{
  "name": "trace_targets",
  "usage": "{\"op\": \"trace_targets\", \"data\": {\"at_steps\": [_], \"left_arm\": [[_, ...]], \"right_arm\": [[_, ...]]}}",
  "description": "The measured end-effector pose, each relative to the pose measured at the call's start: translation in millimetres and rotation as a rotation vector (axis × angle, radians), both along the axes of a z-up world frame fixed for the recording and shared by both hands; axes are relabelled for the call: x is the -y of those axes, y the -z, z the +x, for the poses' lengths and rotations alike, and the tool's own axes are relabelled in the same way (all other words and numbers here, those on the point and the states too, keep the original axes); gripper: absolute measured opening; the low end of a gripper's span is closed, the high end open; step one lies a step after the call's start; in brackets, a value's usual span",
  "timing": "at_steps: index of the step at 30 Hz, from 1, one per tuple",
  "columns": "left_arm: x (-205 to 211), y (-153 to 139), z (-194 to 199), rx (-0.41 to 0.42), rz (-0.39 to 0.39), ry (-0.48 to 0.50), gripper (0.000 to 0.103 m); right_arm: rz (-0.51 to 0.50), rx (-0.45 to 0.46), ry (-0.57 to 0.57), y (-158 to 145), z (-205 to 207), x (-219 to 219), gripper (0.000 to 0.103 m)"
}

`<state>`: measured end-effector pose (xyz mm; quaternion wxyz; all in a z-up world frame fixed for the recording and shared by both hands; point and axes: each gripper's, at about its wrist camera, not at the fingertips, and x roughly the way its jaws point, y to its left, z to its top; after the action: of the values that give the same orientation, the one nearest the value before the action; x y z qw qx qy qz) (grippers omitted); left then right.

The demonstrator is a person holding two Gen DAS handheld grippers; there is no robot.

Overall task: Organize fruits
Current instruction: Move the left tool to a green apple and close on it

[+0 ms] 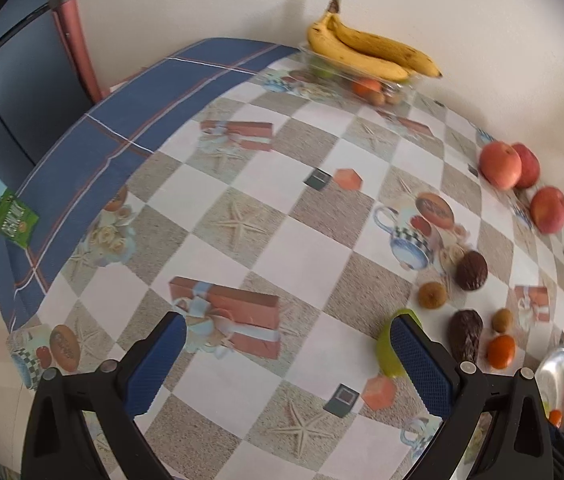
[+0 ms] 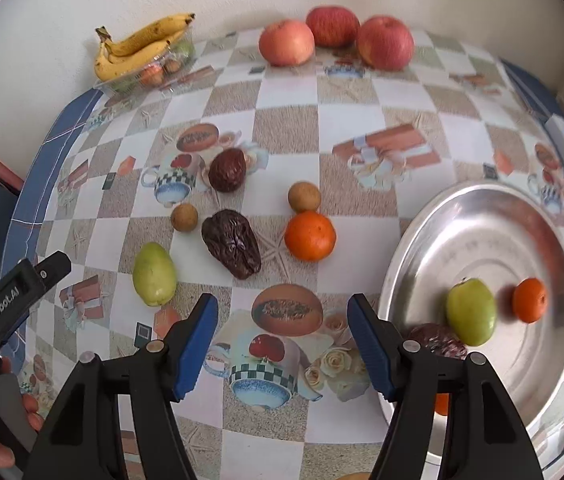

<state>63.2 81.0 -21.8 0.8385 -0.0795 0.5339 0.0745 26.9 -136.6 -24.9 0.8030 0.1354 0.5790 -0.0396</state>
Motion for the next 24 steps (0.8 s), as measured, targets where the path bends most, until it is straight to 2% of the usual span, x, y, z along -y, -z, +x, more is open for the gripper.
{"op": "trace_targets", "data": {"at_steps": [4, 8, 9, 10, 12, 17, 24], "left_arm": [[5, 3, 0, -0.012, -0.005, 0.016, 0.103], [10, 5, 0, -0.022, -0.015, 0.033, 0.103], [11, 6, 0, -0.027, -0.021, 0.038, 0.103], [13, 8, 1, -0.036, -0.031, 0.046, 0.103], [17, 11, 2, -0.054, -0.049, 0.059, 0.103], [30, 18, 6, -0.085, -0.075, 0.104, 0.103], [52, 32, 15, -0.118, -0.038, 0.173, 0.103]], "right_arm": [[0.012, -0.011, 0.027, 4, 0, 5, 0.069], [0.014, 0.016, 0.044, 0, -1, 9, 0.07], [0.007, 0.02, 0.05, -1, -1, 10, 0.075], [0.009, 0.024, 0.049, -2, 0, 10, 0.087], [0.044, 0.035, 0.053, -1, 2, 14, 0.093], [0.047, 0.059, 0.102, -2, 7, 22, 0.093], [0.044, 0.05, 0.137, 6, 21, 28, 0.093]]}}
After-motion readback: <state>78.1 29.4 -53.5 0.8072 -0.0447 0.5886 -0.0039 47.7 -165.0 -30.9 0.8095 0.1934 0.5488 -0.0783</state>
